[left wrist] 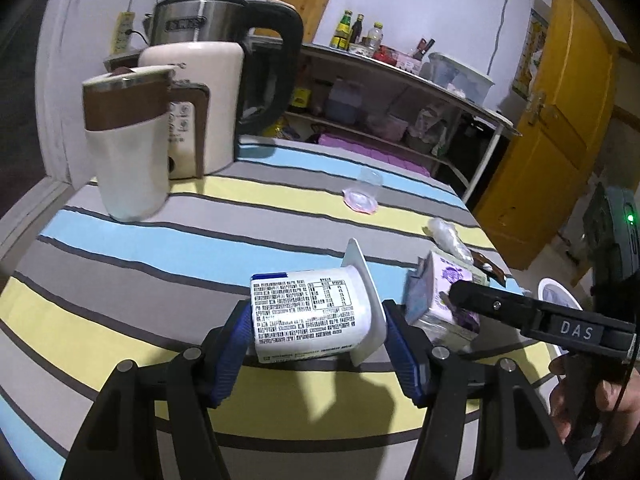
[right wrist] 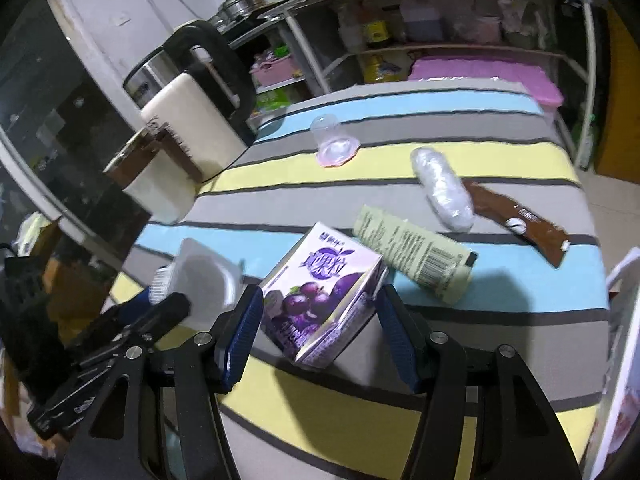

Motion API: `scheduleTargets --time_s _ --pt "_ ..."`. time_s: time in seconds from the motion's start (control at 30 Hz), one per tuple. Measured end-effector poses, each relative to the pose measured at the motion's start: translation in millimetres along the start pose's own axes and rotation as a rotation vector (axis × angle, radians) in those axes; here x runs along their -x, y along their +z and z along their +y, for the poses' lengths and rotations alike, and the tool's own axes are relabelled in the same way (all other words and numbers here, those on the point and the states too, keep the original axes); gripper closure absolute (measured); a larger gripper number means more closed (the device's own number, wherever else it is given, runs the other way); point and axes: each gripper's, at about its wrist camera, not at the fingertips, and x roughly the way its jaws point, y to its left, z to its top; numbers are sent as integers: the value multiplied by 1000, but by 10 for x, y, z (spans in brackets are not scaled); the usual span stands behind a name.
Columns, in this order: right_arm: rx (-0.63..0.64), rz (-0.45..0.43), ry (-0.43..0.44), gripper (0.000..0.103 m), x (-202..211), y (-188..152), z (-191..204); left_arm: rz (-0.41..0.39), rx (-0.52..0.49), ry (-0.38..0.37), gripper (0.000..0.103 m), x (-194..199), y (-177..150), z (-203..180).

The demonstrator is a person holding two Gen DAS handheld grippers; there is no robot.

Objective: Collect trash
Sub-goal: 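Grasp the white yogurt cup with the left tool while the right tool grasps the purple grape milk carton, then carry the yogurt cup and grape carton over the bin and open both tools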

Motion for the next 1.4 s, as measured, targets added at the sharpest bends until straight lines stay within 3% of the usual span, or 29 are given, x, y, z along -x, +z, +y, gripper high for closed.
scheduleTargets --time_s 0.13,0.57,0.73,0.87,0.9,0.93,1.4 --pt "-16 -47 -66 37 38 8 109 -11 19 7 39 64 -9 122" --pt "-26 -103 -302 35 -195 -14 436 -36 61 -4 39 271 -45 406" --pt "-13 -89 -339 31 -236 -39 421 -35 62 -17 39 283 -56 446" --pt "-25 -53 -336 32 -226 -69 334 -30 54 -26 39 275 -64 404" --pt "-27 -50 -330 42 -231 -86 327 -29 52 -28 39 271 -62 392" --pt "-27 -46 -322 45 -217 -103 304 -27 49 -28 39 268 -63 379" --pt "21 -73 -219 46 244 -367 179 3 -19 -50 39 271 -173 -42"
